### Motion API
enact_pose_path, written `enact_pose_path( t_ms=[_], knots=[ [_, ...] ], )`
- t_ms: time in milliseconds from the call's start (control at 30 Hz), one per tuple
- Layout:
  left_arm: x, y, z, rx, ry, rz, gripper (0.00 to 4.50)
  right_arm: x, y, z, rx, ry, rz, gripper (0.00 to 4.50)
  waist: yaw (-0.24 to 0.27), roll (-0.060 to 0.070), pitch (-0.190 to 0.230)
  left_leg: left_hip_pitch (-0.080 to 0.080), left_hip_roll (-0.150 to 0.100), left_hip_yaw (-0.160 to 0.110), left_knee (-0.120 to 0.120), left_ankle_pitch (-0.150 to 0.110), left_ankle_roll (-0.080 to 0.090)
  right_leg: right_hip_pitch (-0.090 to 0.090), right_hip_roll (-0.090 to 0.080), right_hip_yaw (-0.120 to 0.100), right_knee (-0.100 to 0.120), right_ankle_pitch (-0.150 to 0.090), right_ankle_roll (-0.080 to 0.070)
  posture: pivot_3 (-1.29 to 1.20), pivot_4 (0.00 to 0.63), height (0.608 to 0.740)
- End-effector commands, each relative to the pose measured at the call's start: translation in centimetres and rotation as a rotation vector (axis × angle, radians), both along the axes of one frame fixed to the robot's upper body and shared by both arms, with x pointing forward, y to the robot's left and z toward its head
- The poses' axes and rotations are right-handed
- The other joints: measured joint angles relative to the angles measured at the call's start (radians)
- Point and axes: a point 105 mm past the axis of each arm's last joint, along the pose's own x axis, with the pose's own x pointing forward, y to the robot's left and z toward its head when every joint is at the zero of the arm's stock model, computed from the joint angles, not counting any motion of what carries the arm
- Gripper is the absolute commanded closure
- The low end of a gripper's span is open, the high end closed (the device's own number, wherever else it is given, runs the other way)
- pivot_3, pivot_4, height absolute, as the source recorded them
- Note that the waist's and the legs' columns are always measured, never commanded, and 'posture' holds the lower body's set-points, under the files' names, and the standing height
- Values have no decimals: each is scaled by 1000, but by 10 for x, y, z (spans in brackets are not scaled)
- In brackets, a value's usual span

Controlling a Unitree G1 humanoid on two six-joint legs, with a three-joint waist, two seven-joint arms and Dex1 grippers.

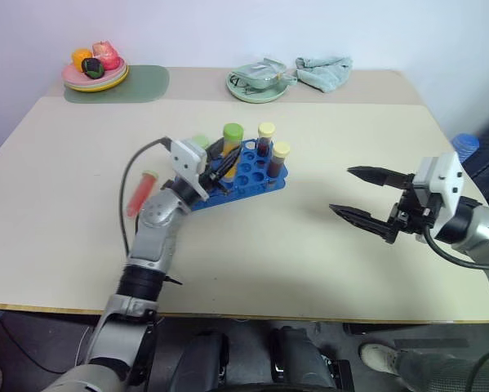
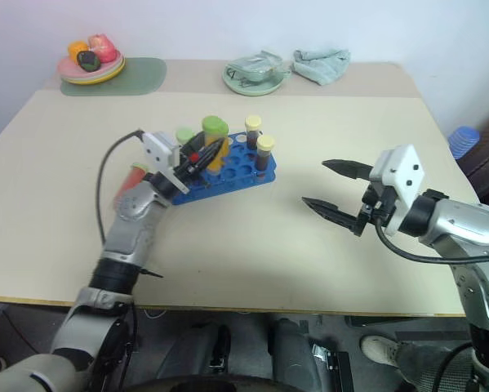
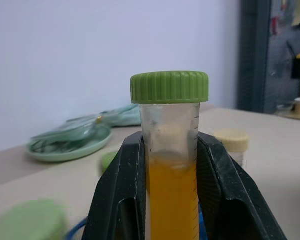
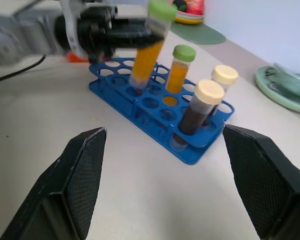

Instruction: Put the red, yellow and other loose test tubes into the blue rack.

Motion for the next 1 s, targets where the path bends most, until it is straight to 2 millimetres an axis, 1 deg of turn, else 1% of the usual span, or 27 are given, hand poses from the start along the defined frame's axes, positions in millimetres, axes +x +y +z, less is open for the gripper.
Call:
enact_pose_path(
  t_ms=[33, 67, 167, 400, 500, 633, 767, 833, 867, 1000],
  knots=[
    [3, -13, 1, 0, -64, -14, 3737, -9, -1, 15, -13, -55, -12, 719, -1, 0, 0, 0, 0, 0, 0, 0, 0, 0, 0, 0, 0, 0, 0, 0, 150, 740],
    [5, -16, -2, -11, -54, -18, 3737, -11, -1, 16, -15, -54, -16, 719, 0, 0, 0, 0, 0, 0, 0, 0, 0, 0, 0, 0, 0, 0, 0, 0, 150, 740],
    [9, -25, -19, -12, -10, -32, 3737, -15, -2, 19, -22, -53, -35, 719, 1, 0, 0, 0, 0, 0, 0, 0, 0, 0, 0, 0, 0, 0, 0, 0, 150, 740],
    [13, -27, -41, -4, 46, -40, 3737, -19, -5, 16, -12, -36, -71, 719, 4, -1, 0, 0, 0, 0, 1, 0, 1, 0, 0, 0, 0, 1, 1, 0, 150, 740],
    [15, -26, -45, -10, 55, -37, 3737, -20, -6, 15, -11, -29, -80, 719, 3, -1, 0, 0, 0, 0, 1, -1, 1, 1, 0, 0, 0, 1, 1, 0, 150, 740],
    [18, -20, -41, -40, 51, -24, 3737, -22, -7, 12, -3, -14, -80, 719, 3, -1, -1, 0, 0, 0, 1, -1, 2, 1, 0, 0, 0, 1, 2, 0, 150, 740],
    [18, -18, -38, -63, 53, -51, 3737, -23, -8, 11, 13, -2, -79, 719, 2, -1, -1, 1, 0, 0, 1, -1, 2, 2, 1, 0, 1, 1, 2, 0, 150, 740],
    [15, -18, -35, -89, 55, -100, 2673, -23, -9, 10, 15, 2, -80, 719, 2, -1, -1, 1, 0, 0, 1, -1, 2, 2, 1, 0, 1, 1, 2, 0, 150, 740],
    [14, -17, -33, -93, 46, -101, 2252, -23, -9, 9, 16, 3, -80, 719, 1, -1, -1, 1, 0, 0, 1, -1, 2, 2, 1, 0, 1, 1, 2, 0, 150, 740],
    [13, -17, -30, -105, 45, -107, 165, -23, -9, 8, 22, 2, -77, 719, 0, -1, 0, 1, 0, 0, 1, -1, 2, 2, 1, 0, 1, 1, 2, 0, 150, 740]
  ],
)
